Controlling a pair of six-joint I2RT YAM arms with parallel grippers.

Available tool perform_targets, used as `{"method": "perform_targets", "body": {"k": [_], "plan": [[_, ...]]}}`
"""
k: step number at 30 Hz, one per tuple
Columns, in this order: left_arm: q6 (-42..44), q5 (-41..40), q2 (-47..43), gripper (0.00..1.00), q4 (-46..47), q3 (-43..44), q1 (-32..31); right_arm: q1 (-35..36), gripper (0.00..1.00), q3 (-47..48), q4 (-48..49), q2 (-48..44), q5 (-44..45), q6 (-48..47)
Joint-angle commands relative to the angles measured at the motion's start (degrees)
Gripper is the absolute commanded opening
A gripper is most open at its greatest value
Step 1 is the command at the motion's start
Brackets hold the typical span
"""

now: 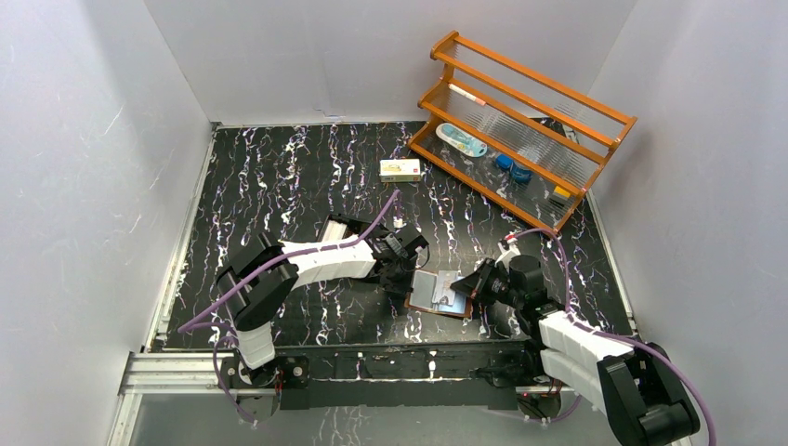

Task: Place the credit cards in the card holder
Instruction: Insert the credit card into the card holder.

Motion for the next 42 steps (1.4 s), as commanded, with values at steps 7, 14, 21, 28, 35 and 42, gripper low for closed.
{"method": "perform_targets", "body": {"k": [7, 14, 21, 28, 35, 42], "plan": [[0.0, -0.4, 0.3, 0.00, -1.3, 1.7, -1.0, 3.6, 0.00, -0.2, 1.2, 2.3, 4.8, -2.8], [-0.2, -0.4, 0.6, 0.00, -1.3, 1.6, -1.2, 7.4, 0.00, -0.2, 3.8, 3.5, 6.4, -3.1], [-0.2, -0.6, 0.5, 0.00, -1.3, 1.7, -1.3, 9.4, 0.00, -0.1, 4.7, 4.5, 6.1, -1.4], [-0.4, -0.7, 0.3, 0.00, -1.3, 1.5, -1.4, 9.3, 0.00, 1.5, 1.0, 5.9, 3.7, 1.0], [-0.3, -0.9, -0.1, 0.00, -1.3, 1.2, -1.5, 9.3, 0.00, 2.8, -3.0, 7.1, 2.3, 4.1], [-0.3, -1.4, -0.7, 0.00, -1.3, 0.9, -1.5, 9.3, 0.00, 3.8, -13.1, 1.1, 6.9, 4.5]]}}
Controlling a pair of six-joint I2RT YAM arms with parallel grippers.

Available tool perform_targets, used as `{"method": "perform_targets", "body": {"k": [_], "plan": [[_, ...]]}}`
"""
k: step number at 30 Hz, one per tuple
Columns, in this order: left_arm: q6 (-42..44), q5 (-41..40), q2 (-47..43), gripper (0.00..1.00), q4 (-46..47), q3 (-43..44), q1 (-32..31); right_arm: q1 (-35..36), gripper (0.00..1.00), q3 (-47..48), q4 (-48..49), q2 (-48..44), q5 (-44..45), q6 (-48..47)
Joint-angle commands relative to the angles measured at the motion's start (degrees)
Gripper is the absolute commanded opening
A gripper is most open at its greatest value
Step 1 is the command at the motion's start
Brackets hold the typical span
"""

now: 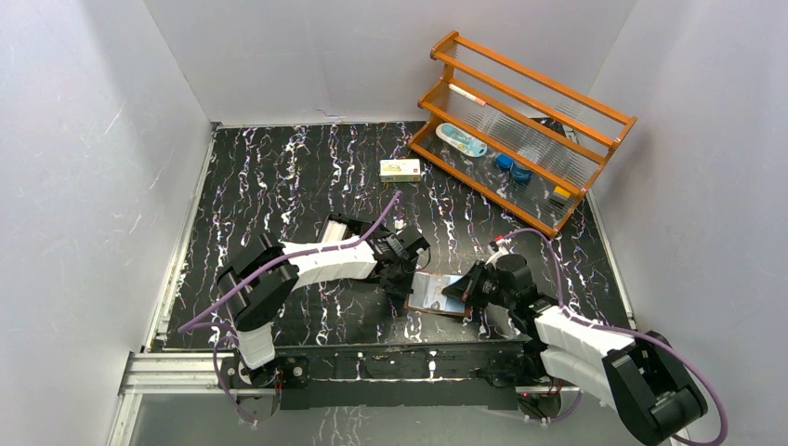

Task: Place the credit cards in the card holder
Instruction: Insert the credit card into the card holder.

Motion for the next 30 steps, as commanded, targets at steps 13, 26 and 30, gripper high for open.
{"method": "perform_targets", "body": {"k": [13, 26, 30], "plan": [[-0.1, -1.1, -1.0, 0.00, -0.8, 0.6, -0.9, 0.2, 0.00, 3.0, -9.2, 5.4, -1.5, -3.3], [0.4, -1.0, -0.1, 0.00, -1.6, 2.1, -1.4, -0.7, 0.00, 9.3, -14.3, 11.0, -4.2, -10.0], [0.6, -1.6, -0.3, 0.00, -2.1, 2.0, -1.4, -2.3, 0.00, 9.8, -18.3, 9.1, -3.1, -11.6]]}}
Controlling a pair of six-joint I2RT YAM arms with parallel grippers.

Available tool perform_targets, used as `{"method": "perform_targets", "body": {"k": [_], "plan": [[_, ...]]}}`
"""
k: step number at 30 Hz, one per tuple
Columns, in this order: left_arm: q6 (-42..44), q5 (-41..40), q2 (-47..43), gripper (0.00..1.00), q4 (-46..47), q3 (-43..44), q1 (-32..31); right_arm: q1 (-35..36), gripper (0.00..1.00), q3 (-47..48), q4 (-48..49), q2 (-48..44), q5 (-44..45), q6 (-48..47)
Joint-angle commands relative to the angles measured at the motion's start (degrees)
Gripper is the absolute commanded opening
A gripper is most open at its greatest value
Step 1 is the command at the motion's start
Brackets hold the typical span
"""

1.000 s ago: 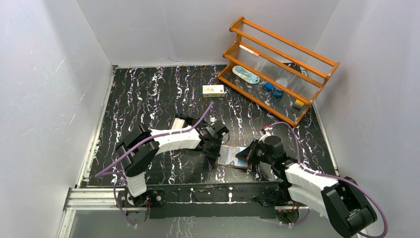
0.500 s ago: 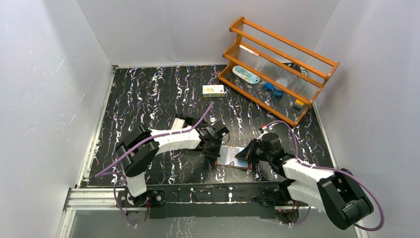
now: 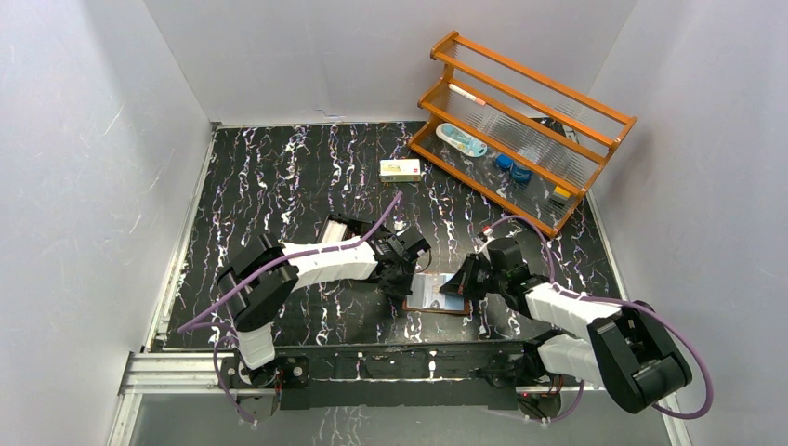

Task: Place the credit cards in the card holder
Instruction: Insert the credit card into the card holder.

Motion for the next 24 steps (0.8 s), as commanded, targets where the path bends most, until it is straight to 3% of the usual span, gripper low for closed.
{"method": "perform_targets", "body": {"k": [1, 9, 24], "plan": [[0.5, -0.9, -0.3, 0.00, -0.3, 1.6, -0.9, -1.4, 0.00, 0.5, -10.2, -1.4, 1.2, -4.9], [0.5, -1.0, -0.2, 0.00, -0.5, 1.7, -0.9, -2.4, 0.00, -0.3, -10.1, -2.9, 0.9, -3.9], [0.7, -0.7, 0.7, 0.00, -0.5, 3.2, -1.3, -2.4, 0.00, 1.8, -3.6, 3.6, -5.8, -5.1]]}}
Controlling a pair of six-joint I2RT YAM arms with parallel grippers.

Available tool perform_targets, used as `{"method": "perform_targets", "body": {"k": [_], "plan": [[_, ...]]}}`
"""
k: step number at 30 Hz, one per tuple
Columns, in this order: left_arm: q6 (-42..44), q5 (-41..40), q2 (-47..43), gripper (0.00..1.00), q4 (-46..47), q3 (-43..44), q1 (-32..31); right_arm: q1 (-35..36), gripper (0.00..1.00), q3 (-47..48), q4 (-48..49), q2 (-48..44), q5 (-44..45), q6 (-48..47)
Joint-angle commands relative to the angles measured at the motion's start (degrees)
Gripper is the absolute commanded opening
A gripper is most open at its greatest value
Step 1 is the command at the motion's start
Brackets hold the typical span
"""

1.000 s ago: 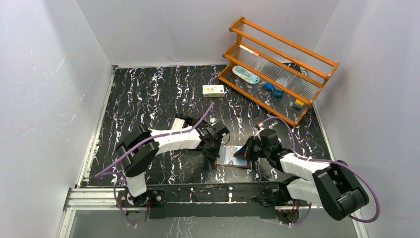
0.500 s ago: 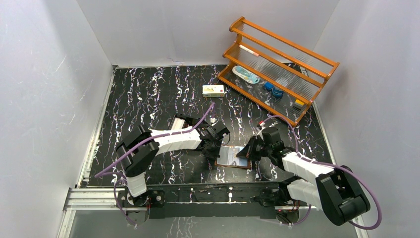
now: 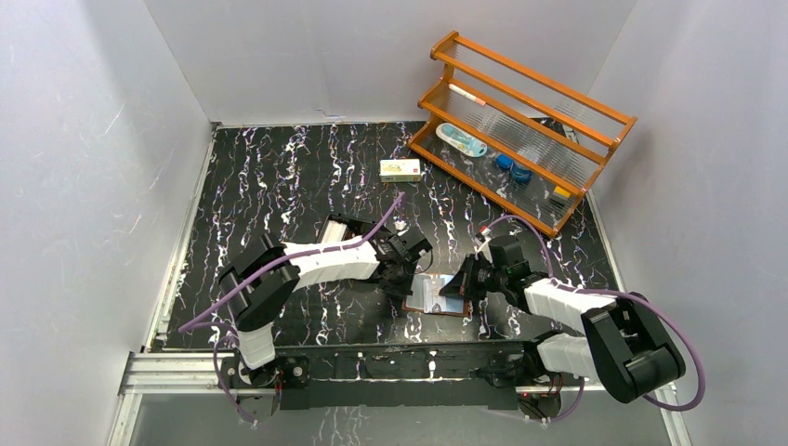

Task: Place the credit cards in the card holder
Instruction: Insert the credit card into the card holder.

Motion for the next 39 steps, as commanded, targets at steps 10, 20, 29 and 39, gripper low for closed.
{"method": "perform_targets", "body": {"k": [10, 20, 29, 39], "plan": [[0.1, 0.1, 0.1, 0.00, 0.4, 2.2, -1.5, 0.4, 0.00, 0.5, 1.4, 0.0, 3.1, -0.6], [-0.5, 0.0, 0.2, 0.00, 0.5, 1.5, -1.9, 0.3, 0.00, -2.4, 4.7, -3.3, 6.7, 2.0], [-1.7, 0.9, 0.9, 0.00, 1.6, 2.0, -2.5, 0.4, 0.00, -3.6, 9.9, 1.2, 3.2, 4.3], [-1.9, 0.3, 1.5, 0.00, 1.8, 2.6, -3.1, 1.3, 0.30, 4.3, -11.0, -1.7, 12.1, -2.4]]}}
